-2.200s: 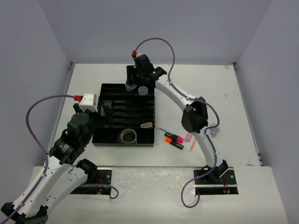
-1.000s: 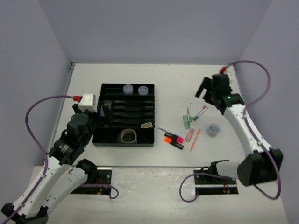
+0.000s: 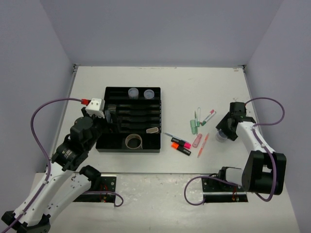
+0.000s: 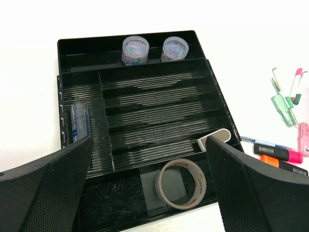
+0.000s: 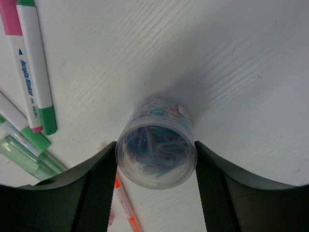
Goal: Sort the stationery into containers
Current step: Pick up the stationery from the center of the board, then place the stationery in the storage box.
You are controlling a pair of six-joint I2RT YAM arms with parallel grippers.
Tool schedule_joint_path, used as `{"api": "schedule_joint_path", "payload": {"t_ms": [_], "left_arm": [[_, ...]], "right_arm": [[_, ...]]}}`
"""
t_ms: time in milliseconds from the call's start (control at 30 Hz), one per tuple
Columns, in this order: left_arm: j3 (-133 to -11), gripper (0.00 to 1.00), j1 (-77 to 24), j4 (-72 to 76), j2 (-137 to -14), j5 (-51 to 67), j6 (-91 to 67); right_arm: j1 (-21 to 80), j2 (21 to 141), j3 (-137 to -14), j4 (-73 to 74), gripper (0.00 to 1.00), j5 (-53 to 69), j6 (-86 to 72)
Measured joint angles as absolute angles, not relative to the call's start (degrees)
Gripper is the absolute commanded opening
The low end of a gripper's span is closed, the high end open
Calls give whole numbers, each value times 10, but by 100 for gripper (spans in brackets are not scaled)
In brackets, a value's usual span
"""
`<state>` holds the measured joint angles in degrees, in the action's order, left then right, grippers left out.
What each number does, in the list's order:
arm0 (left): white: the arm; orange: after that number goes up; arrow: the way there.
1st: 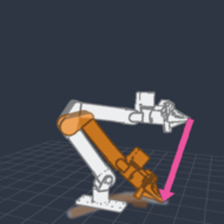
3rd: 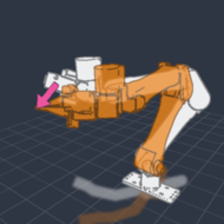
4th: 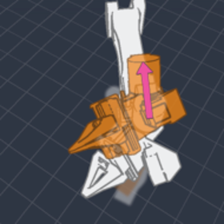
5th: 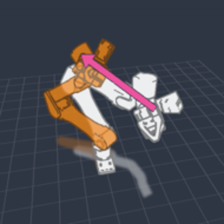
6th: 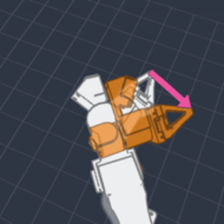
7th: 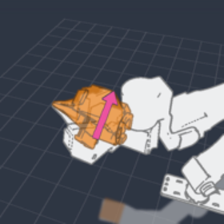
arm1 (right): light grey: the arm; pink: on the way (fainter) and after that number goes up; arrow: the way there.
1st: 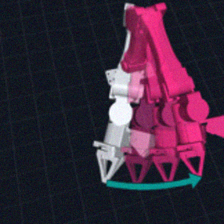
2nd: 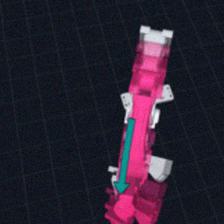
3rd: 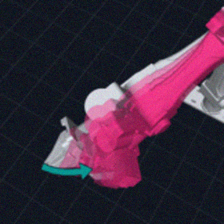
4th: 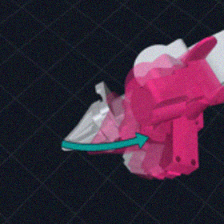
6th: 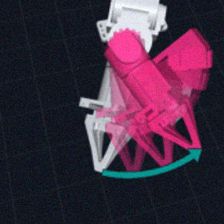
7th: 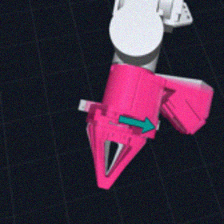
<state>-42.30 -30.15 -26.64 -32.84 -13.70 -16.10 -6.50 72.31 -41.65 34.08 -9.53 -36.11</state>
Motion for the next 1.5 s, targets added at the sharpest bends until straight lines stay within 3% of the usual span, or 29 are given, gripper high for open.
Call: {"api": "schedule_joint_path", "payload": {"t_ms": [233, 433, 567, 700, 833, 900, 1500], "left_arm": [[-423, 100, -302, -266, -329, -131, -160], [-423, 100, -300, -266, -328, -137, -160], [-423, 100, -297, -265, -327, -147, -160], [-423, 100, -296, -263, -329, -158, -160], [-423, 100, -295, -262, -340, -173, -160], [-423, 100, -295, -262, -346, -179, -160], [-423, 100, -295, -262, -346, -199, -160]], "right_arm": [[-50, 686, -421, 344, 27, -95, -352], [111, 688, -527, 342, 25, -57, -356], [241, 833, -713, 281, 24, 8, -355], [348, 1053, -971, 241, 24, 22, -338], [408, 1259, -1235, 262, 24, 25, -332], [418, 1317, -1299, 264, 24, 25, -331], [396, 1461, -1380, 228, 27, 104, -314]]}}
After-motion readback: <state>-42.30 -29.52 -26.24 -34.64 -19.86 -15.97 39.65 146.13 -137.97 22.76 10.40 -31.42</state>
